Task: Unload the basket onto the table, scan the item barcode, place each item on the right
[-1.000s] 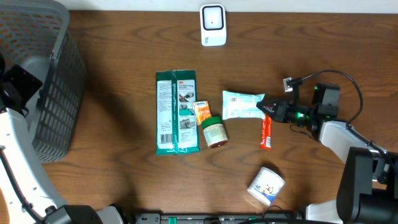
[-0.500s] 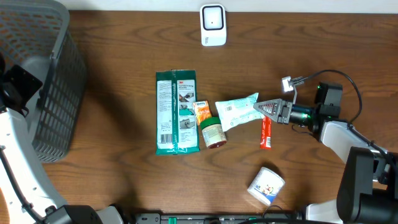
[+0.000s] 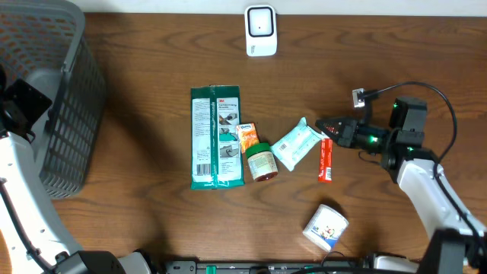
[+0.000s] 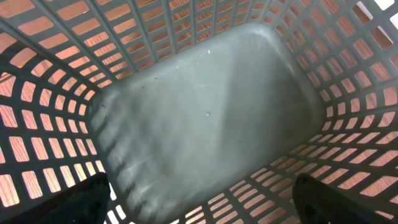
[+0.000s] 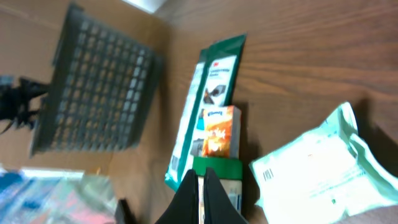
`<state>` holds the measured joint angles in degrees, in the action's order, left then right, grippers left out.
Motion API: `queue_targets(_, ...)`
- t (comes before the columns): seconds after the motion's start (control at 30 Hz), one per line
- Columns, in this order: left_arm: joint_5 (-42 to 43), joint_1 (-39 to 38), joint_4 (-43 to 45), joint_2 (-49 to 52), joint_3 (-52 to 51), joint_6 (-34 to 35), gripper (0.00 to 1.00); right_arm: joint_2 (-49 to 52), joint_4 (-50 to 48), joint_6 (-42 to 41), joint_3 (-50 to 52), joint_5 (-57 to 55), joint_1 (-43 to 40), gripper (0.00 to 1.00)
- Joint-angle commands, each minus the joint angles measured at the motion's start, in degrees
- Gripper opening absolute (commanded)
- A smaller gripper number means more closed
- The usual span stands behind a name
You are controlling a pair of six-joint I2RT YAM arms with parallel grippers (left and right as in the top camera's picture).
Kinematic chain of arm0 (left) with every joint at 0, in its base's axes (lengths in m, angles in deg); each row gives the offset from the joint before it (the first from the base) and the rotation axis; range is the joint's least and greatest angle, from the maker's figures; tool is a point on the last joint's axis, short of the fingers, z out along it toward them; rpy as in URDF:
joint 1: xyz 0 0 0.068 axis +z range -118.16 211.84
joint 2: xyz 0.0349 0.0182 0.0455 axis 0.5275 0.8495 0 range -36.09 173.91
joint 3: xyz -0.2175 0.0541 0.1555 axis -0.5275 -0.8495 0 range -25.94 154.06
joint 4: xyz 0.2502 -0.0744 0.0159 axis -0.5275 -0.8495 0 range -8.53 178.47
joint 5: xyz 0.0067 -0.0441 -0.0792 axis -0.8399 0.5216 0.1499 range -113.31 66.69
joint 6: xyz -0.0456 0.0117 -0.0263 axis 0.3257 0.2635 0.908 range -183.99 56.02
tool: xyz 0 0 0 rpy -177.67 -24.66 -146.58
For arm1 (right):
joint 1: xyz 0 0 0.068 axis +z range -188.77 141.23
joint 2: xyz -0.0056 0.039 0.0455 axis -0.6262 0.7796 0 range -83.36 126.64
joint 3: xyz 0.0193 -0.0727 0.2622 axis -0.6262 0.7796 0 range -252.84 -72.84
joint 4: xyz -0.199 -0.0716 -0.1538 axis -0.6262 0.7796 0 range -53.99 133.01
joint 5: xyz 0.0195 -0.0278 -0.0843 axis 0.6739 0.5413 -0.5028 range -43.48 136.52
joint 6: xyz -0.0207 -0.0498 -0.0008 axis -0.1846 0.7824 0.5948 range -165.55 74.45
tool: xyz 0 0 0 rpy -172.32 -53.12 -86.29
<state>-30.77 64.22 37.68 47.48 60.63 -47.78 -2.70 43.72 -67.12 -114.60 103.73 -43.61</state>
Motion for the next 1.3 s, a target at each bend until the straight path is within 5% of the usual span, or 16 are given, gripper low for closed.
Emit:
queue_targets(0.0,-0.33,0.17,-0.02,0.44,0.76,-0.76,0.93,-3.3,5.4,3.93,-3.98,-10.47,2.27,0.01)
queue_targets(0.23,-0.33,0.17,-0.02,0.44,0.76,-0.76,0.93,-3.93,15.17,7.21,-7.19,-20.06,6.47,0.01)
queue_targets(0.27,-0.33,0.17,-0.02,0.46,0.76,-0.74,0.93,-3.76,15.72,7.8,-7.19,-20.52,6.6,0.09)
queue_targets(0.3,-0.33,0.17,-0.02,0.44,0.76,-0.74,0.93,-3.56,16.22,8.59,-7.19,-20.5,6.71,0.28)
queue_targets(0.47,-0.33,0.17,-0.02,0.44,0.76,-0.74,0.94,-1.75,17.42,12.02,-7.15,-22.05,8.17,0.58)
queue_targets(0.73,-0.33,0.17,-0.02,0.44,0.76,-0.74,0.93,5.92,16.85,11.93,-7.15,-26.29,9.73,0.53)
queue_targets(0.9,-0.33,0.17,-0.02,0.44,0.76,-0.74,0.93,10.91,18.49,4.15,-7.15,-24.96,10.23,0.45)
queue_targets(1.13,-0.33,0.17,-0.02,0.44,0.76,-0.74,0.93,11.47,19.78,2.43,-7.1,-35.69,12.04,0.63)
queue_targets(1.27,-0.33,0.17,-0.02,0.44,0.76,-0.74,0.93,12.22,18.6,0.17,-5.92,-36.76,12.11,0.62)
